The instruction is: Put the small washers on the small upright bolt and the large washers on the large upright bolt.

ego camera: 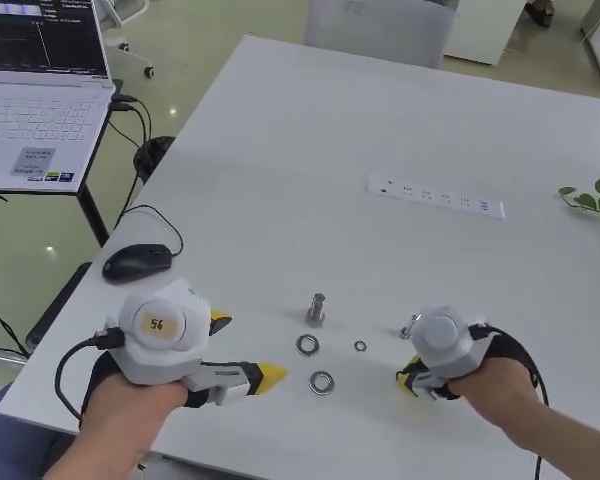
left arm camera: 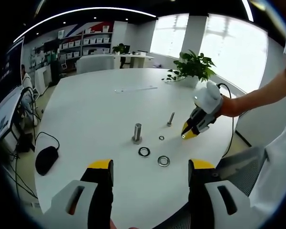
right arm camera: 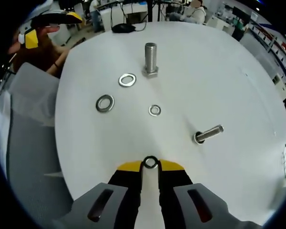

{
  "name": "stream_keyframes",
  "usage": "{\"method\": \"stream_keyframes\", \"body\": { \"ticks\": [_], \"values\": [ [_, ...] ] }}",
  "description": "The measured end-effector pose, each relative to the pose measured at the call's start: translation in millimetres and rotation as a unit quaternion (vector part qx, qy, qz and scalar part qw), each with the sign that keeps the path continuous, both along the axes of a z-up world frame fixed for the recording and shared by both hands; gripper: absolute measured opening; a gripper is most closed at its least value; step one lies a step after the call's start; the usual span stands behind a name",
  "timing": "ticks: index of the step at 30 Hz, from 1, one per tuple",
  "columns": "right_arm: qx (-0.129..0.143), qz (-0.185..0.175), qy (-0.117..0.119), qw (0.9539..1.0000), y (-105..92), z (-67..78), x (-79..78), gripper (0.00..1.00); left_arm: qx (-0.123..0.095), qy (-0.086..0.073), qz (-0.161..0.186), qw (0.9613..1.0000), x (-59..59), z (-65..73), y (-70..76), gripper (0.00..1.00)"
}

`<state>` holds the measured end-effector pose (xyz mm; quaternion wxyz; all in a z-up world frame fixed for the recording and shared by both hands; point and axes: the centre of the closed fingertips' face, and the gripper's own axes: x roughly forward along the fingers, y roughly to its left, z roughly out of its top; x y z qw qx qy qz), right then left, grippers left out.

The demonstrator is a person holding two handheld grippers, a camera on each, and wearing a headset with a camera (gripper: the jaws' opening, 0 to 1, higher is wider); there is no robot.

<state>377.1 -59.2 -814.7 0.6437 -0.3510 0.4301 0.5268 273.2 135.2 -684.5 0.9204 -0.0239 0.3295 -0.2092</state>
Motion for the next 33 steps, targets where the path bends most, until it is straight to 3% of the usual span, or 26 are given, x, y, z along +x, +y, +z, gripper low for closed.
{"method": "stream_keyframes", "body": {
  "ticks": [17,33],
  "values": [
    [0.032,-0.049,-0.036,0.9977,-29.0,46.3,38.0,0.13,0.000,-0.001,-0.009,1.0000,3.6,0.6,-6.0,0.63],
    [0.048,-0.042,-0.056,0.9964,-17.5,79.8,71.1,0.13,-0.003,-0.002,-0.010,0.9999,4.9,1.2,-9.1,0.63]
  ]
}}
